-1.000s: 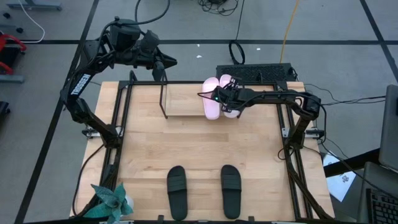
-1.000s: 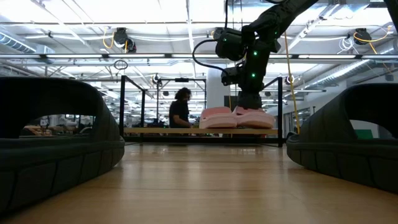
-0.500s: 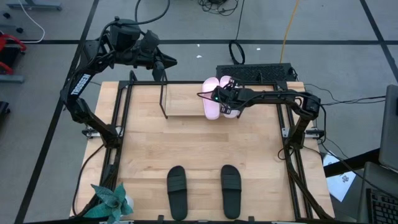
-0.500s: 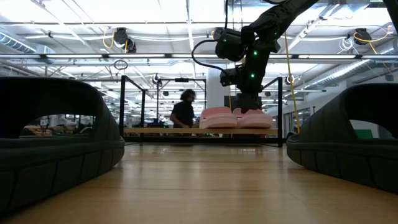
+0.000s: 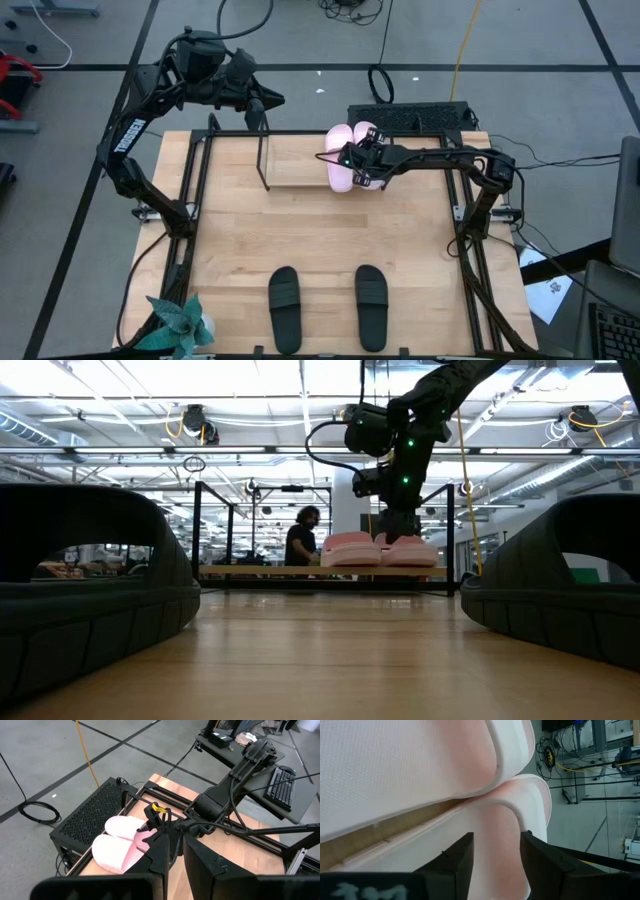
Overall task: Pick and place slides into the shelf
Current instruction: Put the pink slide on the shelf, then put the right black slide on the shelf
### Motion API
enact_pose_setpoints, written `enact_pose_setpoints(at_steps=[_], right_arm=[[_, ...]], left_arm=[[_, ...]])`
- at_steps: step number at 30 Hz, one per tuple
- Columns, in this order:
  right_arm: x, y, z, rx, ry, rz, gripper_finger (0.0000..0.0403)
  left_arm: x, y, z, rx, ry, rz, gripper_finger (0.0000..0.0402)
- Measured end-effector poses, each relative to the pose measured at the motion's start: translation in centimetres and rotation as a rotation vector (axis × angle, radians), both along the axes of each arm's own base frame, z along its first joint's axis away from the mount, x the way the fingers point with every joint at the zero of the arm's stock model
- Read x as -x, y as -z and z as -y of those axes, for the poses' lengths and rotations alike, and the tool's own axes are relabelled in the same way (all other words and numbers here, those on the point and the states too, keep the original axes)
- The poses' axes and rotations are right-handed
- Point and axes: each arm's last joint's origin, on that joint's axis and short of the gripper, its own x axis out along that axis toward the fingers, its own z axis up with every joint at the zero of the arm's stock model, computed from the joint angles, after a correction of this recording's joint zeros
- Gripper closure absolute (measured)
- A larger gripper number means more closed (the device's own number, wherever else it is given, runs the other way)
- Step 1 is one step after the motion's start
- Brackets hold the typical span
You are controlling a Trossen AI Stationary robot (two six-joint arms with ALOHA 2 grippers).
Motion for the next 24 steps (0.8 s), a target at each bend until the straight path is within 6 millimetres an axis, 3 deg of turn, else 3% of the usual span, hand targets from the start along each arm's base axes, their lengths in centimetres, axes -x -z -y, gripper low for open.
enact_pose_setpoints(at_steps=[15, 24], right_arm=[[-0.2, 0.1, -1.4, -0.005, -0.037, -0.033, 0.0235], [0.6, -2.8, -2.4, 0.015, -0.045, 0.049, 0.0230]], left_arm=[[0.0, 0.0, 0.0, 0.003, -0.001, 0.000, 0.0350], [0.0, 0.0, -0.1, -0.003, -0.022, -0.004, 0.0350]])
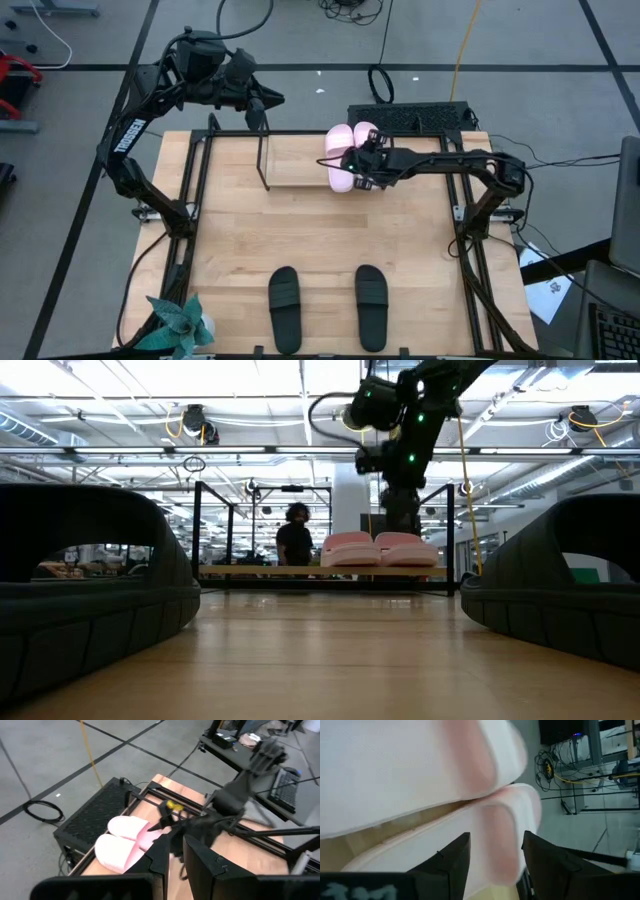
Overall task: Pick and place slides into the shelf
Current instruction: Put the right black slide on the shelf
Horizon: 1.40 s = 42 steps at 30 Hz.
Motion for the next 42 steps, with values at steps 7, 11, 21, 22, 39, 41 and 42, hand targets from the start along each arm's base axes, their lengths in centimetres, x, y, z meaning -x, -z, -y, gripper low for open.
enact_pose_setpoints(at_steps=[7, 11, 21, 22, 39, 41, 42], right_arm=[[1.9, -3.5, -2.2, -0.008, -0.003, 0.099, 0.0229], [2.8, -5.6, -4.8, -0.033, -0.083, 0.165, 0.0229], [5.4, -9.7, -13.1, -0.298, -0.468, 0.360, 0.0229], [5.6, -9.7, -13.9, -0.329, -0.506, 0.355, 0.0229], [6.5, -3.6, -26.2, -0.628, -0.848, 0.002, 0.0229], [6.3, -3.1, -27.3, -0.644, -0.859, 0.018, 0.0229], [6.2, -2.9, -27.8, -0.653, -0.858, 0.029, 0.0229]], left_arm=[[0.0, 0.0, 0.0, 0.014, -0.011, 0.003, 0.0350], [0.0, 0.0, 0.0, 0.019, -0.014, 0.004, 0.0350], [-0.7, 0.9, 2.7, -0.001, 0.131, -0.106, 0.0350], [-0.9, 1.0, 3.2, 0.004, 0.154, -0.121, 0.0350], [-2.5, 1.4, 11.5, 0.035, 0.181, -0.170, 0.0350], [-2.5, 1.4, 12.1, 0.043, 0.175, -0.168, 0.0350], [-2.5, 1.4, 12.3, 0.044, 0.171, -0.167, 0.0350]])
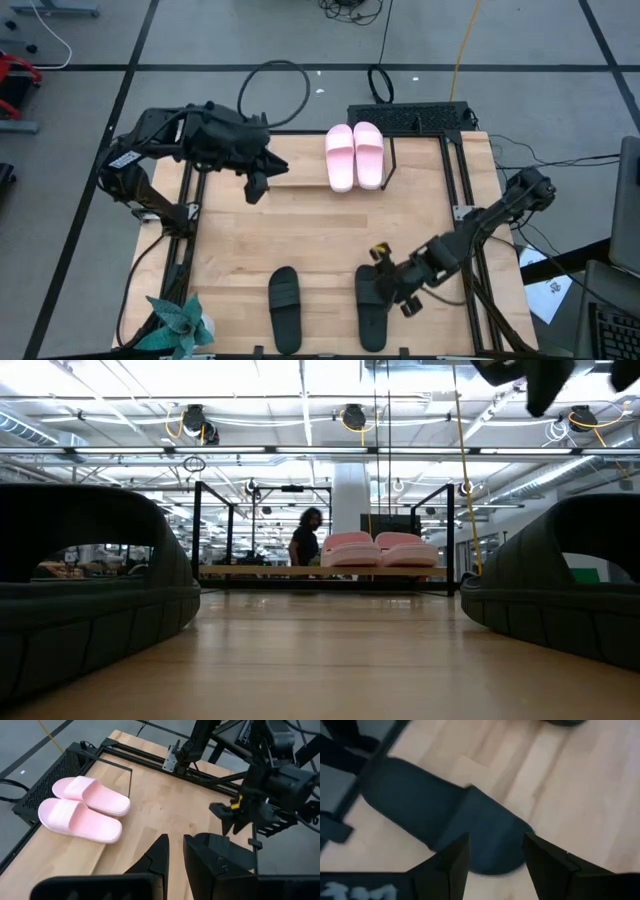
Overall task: Pick and place slides into the shelf
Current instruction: Put the right black slide on the shelf
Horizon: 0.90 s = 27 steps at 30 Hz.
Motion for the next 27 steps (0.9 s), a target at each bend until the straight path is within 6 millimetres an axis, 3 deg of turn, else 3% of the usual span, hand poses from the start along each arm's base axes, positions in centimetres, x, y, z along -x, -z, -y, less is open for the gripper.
enact_pose_setpoints(at_steps=[10, 19, 27], right_arm=[[-1.4, 0.3, -2.0, -0.197, 0.157, 0.079, 0.0229], [-1.5, 3.3, -4.2, -0.204, 0.228, -0.017, 0.0229], [-1.2, 6.3, -4.9, -0.108, 0.275, -0.126, 0.0237]], left_arm=[[-0.3, 0.3, 2.3, 0.019, 0.058, -0.012, 0.0350], [-2.0, 2.5, 6.8, 0.051, 0.156, -0.145, 0.0350], [-3.9, 4.4, 9.2, 0.012, 0.177, -0.219, 0.0350]])
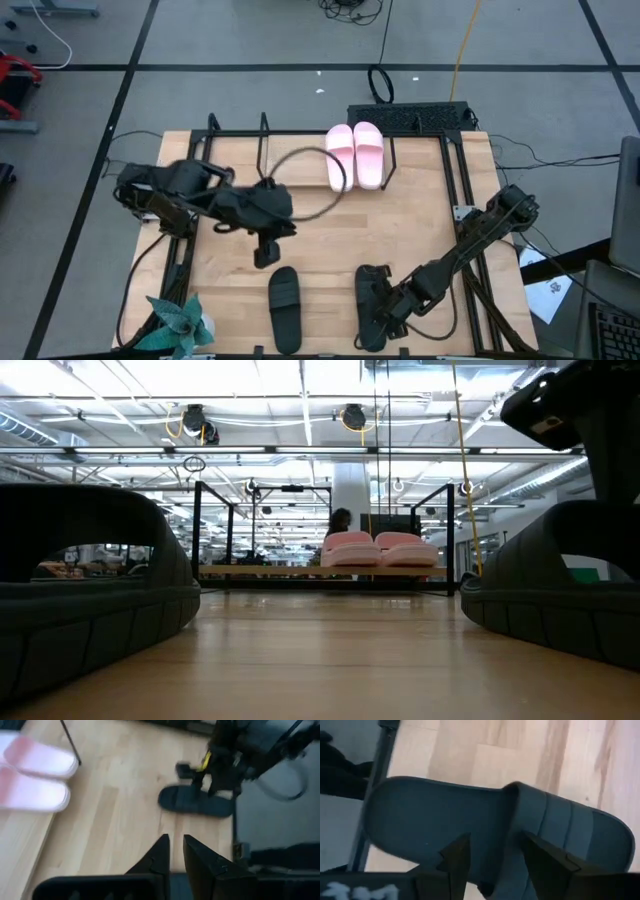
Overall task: Pick and place slides into the shelf
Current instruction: Put the right black slide on the shelf
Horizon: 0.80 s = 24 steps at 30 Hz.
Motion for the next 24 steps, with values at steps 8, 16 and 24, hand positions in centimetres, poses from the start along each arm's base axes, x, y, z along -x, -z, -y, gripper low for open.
enact_pose_setpoints(at_steps=[8, 16, 24], right_arm=[[-0.1, 0.2, 0.3, 0.052, 0.028, -0.004, 0.0259], [0.1, 0.2, 0.5, 0.075, 0.029, -0.026, 0.0261], [0.3, 0.3, 0.8, 0.096, 0.061, -0.044, 0.0261]], left_arm=[[-1.3, 1.0, 0.3, -0.021, -0.012, -0.028, 0.0350], [-1.5, 1.1, 0.2, -0.023, -0.016, -0.029, 0.0350], [-1.5, 1.1, 0.2, -0.029, -0.022, -0.027, 0.0350]])
